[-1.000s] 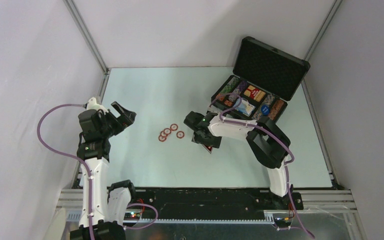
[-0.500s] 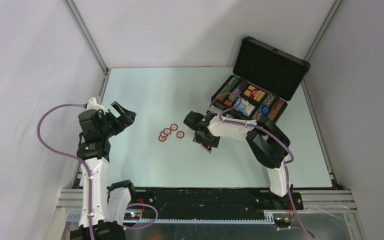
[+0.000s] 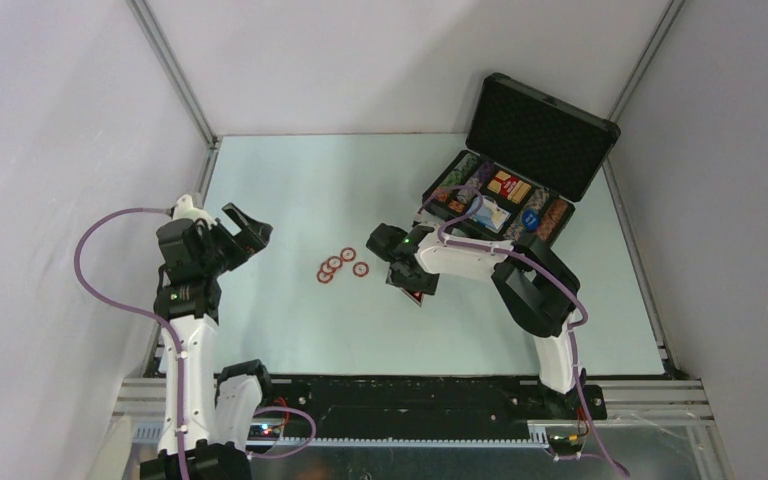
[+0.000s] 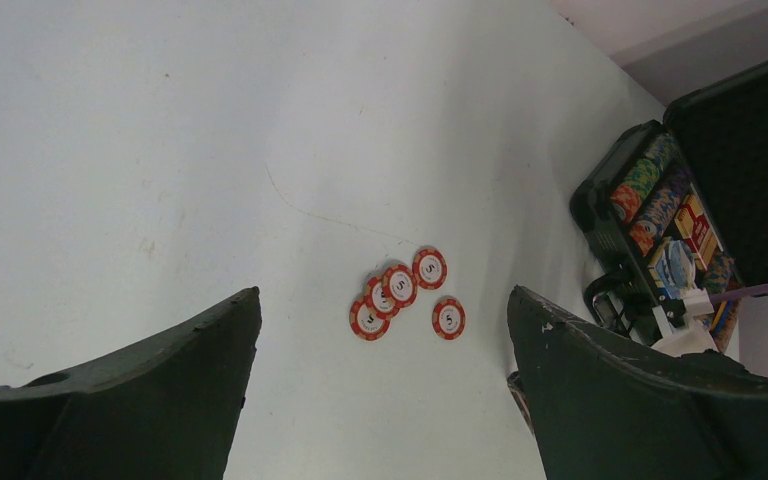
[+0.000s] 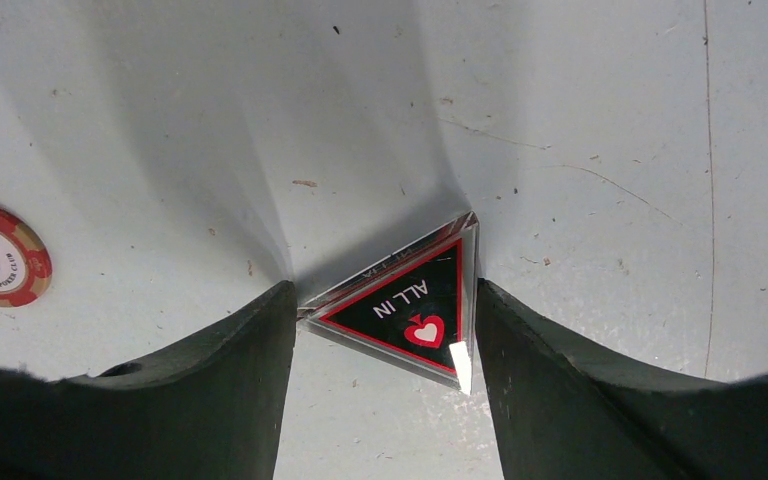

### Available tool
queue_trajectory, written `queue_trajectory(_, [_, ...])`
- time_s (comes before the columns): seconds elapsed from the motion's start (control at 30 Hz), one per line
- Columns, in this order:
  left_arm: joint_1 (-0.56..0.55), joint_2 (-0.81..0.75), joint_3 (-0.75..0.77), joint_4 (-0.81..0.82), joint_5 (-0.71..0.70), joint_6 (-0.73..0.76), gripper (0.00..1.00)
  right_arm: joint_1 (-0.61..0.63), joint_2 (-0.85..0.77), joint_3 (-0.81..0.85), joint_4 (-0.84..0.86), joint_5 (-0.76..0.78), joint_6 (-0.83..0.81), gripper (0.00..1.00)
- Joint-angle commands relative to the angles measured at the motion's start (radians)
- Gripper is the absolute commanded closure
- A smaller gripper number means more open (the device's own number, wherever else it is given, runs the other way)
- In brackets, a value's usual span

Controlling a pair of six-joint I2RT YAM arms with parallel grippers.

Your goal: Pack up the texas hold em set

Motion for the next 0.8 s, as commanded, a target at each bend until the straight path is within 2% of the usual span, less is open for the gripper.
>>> queue_trajectory(0.0, [0.005,-0.015,-0.003,0.03,0.015,0.001,0.03,-0.001,-0.029,-0.017,-0.04,0.061,-0.007,0.33])
queue_trajectory(0.57, [0.006,-0.014,-0.003,0.031,0.013,0.001,0.03,-0.064,-0.152,-0.017,-0.019,0.051,-0.09,0.33])
queue_trajectory(0.77, [0.006,-0.015,-0.003,0.03,0.013,0.001,0.03,-0.148,-0.221,-0.013,-0.009,0.067,-0.159,0.32])
